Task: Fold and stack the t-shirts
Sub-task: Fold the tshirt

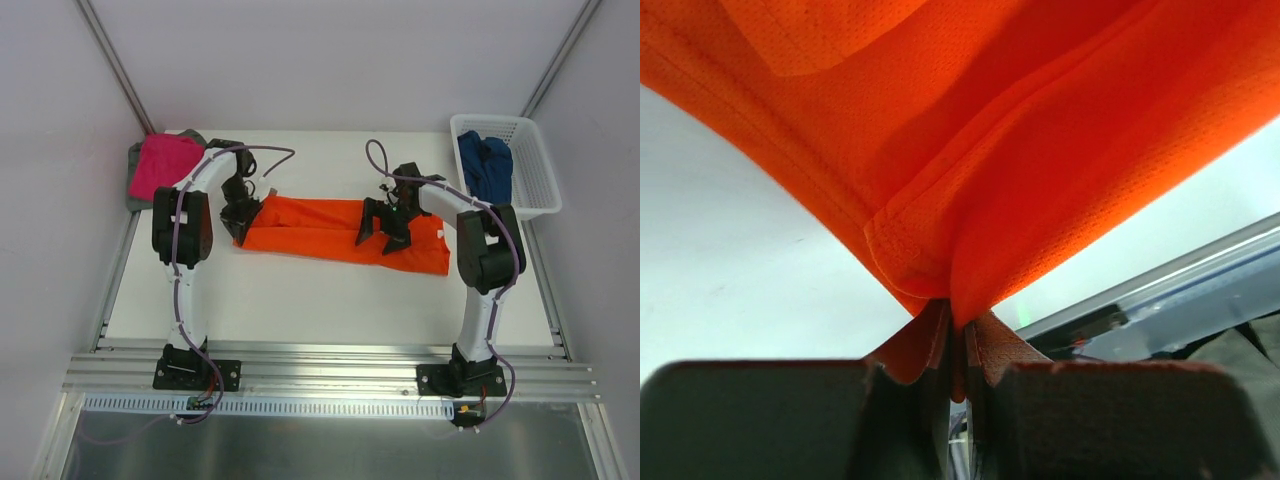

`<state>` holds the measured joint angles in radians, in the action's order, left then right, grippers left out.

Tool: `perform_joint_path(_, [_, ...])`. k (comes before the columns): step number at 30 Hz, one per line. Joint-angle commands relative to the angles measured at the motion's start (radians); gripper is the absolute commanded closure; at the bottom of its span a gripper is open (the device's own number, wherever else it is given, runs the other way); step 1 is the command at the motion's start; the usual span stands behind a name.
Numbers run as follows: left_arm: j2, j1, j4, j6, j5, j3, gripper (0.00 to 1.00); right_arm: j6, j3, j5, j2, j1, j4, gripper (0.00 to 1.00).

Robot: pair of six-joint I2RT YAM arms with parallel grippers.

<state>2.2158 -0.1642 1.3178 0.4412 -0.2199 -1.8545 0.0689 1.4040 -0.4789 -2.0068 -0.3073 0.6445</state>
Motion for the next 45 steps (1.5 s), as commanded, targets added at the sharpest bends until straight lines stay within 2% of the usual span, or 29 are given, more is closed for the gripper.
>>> perform_joint_path(1, [-0.038, -0.006, 0.199, 0.073, 0.091, -0.026, 1.0, -0.061, -0.034, 0.1, -0.078, -0.004, -0.04, 0.01])
perform_joint_path(4, [-0.012, -0.006, 0.199, 0.088, 0.132, -0.046, 0.99, -0.057, -0.037, 0.094, -0.072, -0.007, -0.042, 0.01])
perform_joint_path(8, [0.008, -0.003, 0.199, 0.08, 0.172, -0.04, 0.93, -0.054, -0.036, 0.094, -0.072, -0.009, -0.042, 0.01])
perform_joint_path(9, [0.007, -0.004, 0.198, 0.079, 0.178, -0.032, 0.79, -0.055, -0.036, 0.094, -0.072, -0.009, -0.04, 0.01])
perform_joint_path(10, [0.005, -0.003, 0.199, 0.071, 0.183, -0.02, 0.35, -0.055, -0.037, 0.092, -0.07, -0.009, -0.04, 0.01])
perform_joint_path(11, [-0.005, -0.003, 0.199, 0.053, 0.172, -0.018, 0.01, -0.054, -0.037, 0.091, -0.069, -0.009, -0.04, 0.01])
perform_joint_path(14, [-0.033, -0.001, 0.199, 0.025, 0.136, -0.057, 0.01, -0.05, -0.034, 0.088, -0.06, -0.013, -0.039, 0.01])
perform_joint_path(17, [-0.024, 0.002, 0.198, -0.015, 0.117, -0.205, 0.01, -0.052, -0.027, 0.091, -0.032, -0.022, -0.031, 0.01])
perform_joint_path(21, [0.074, -0.003, 0.198, -0.062, 0.09, -0.55, 0.01, -0.063, 0.009, 0.1, 0.029, -0.045, -0.017, 0.01])
perform_joint_path(24, [0.171, -0.02, 0.198, -0.071, 0.082, -0.65, 0.01, -0.093, 0.027, 0.097, 0.071, -0.062, 0.003, 0.01])
perform_joint_path(26, [0.218, -0.018, 0.181, -0.101, 0.033, -0.643, 0.01, -0.106, 0.046, 0.091, 0.079, -0.064, 0.003, 0.01])
perform_joint_path(29, [0.271, -0.021, 0.156, -0.143, -0.036, -0.615, 0.13, -0.119, 0.065, 0.115, 0.085, -0.059, -0.009, 0.02])
perform_joint_path(32, [0.309, -0.035, 0.143, -0.147, -0.053, -0.621, 0.31, -0.112, 0.064, 0.118, 0.089, -0.055, -0.025, 0.02])
perform_joint_path(33, [0.317, -0.037, 0.14, -0.151, -0.058, -0.624, 0.34, -0.113, 0.056, 0.117, 0.092, -0.056, -0.029, 0.02])
perform_joint_path(38, [0.372, -0.037, 0.138, -0.167, -0.059, -0.631, 0.32, -0.101, -0.002, 0.117, 0.12, -0.059, -0.046, 0.02])
perform_joint_path(45, [0.315, -0.011, 0.138, -0.182, -0.038, -0.595, 0.39, -0.103, -0.054, 0.117, 0.157, -0.061, -0.055, 0.02])
